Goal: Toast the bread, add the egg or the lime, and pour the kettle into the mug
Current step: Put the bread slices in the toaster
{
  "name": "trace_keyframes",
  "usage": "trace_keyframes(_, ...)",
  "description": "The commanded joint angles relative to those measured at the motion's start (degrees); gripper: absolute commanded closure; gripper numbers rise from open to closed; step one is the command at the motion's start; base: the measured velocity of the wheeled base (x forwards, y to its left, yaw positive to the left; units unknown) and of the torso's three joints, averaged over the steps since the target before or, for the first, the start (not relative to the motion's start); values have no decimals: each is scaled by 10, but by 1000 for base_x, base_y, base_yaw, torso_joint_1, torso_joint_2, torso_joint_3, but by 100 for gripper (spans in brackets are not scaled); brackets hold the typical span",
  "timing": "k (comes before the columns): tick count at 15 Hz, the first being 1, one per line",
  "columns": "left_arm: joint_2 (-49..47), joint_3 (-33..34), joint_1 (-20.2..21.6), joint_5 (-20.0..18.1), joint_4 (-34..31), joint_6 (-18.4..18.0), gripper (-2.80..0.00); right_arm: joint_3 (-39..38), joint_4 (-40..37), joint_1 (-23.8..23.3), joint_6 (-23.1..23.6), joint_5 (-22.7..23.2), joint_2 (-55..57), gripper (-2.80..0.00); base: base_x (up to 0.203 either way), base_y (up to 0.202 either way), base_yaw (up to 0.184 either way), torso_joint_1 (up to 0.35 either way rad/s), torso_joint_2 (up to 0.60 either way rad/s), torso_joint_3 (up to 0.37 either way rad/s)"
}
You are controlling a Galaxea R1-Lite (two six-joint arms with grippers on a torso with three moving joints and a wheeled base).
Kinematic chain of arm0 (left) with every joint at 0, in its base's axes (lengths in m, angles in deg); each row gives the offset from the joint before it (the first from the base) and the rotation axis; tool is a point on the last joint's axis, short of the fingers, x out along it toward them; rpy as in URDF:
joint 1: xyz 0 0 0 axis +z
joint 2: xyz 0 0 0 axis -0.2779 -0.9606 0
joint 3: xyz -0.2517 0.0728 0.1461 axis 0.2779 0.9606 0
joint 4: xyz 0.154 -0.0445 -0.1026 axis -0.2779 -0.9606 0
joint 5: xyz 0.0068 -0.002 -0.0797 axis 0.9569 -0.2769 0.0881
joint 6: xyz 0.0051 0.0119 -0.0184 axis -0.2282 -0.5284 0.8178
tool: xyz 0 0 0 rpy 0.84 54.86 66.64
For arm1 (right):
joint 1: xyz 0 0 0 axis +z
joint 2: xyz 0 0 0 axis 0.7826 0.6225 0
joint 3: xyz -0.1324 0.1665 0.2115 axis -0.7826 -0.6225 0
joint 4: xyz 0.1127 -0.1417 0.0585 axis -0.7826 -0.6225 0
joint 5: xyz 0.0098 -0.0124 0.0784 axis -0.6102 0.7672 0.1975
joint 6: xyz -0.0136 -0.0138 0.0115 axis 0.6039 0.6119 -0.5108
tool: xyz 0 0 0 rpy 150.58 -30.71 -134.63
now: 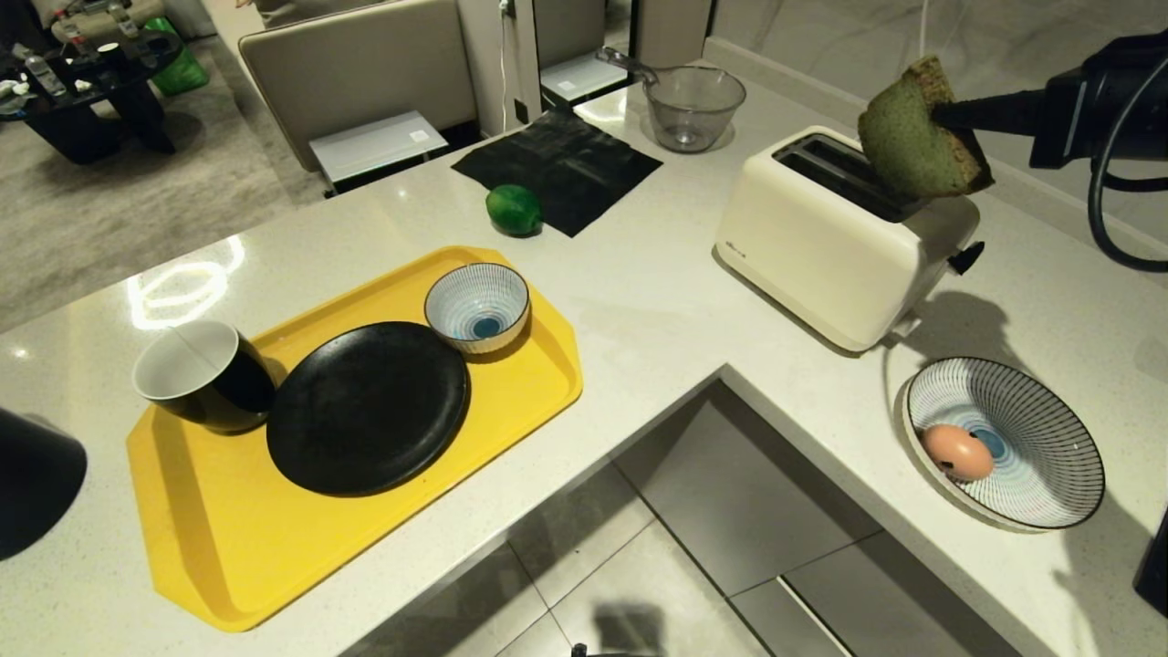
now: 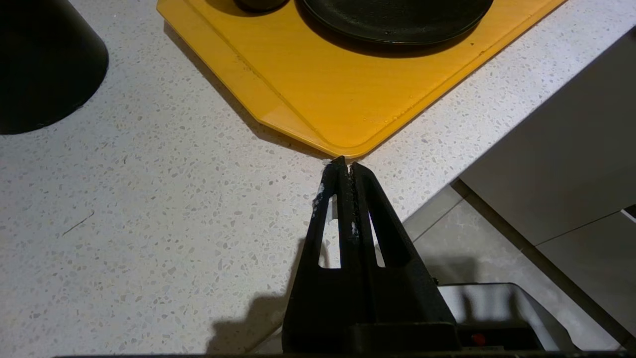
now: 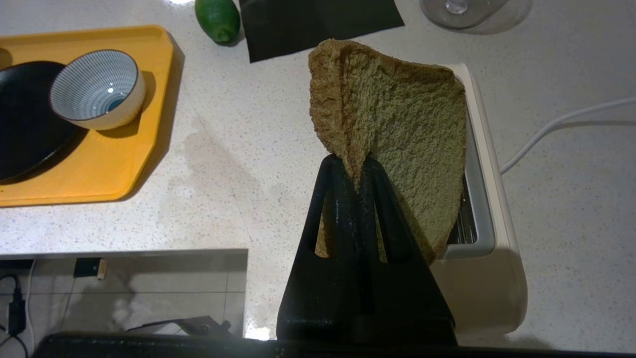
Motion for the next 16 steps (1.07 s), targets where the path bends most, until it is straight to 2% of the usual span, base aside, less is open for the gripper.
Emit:
trace_keyframes(1, 0, 0, 0, 0, 0, 0, 0, -1, 0, 10, -4, 2, -16, 0, 0, 0, 0, 0, 0, 0)
trace_keyframes(4, 0, 0, 0, 0, 1, 0, 0, 0, 0, 19, -6, 3, -13, 0, 0, 0, 0, 0, 0, 0)
trace_keyframes(16, 0, 0, 0, 0, 0, 0, 0, -31, -3, 21, -15, 68, 2, 0, 0, 0, 0, 0, 0, 0)
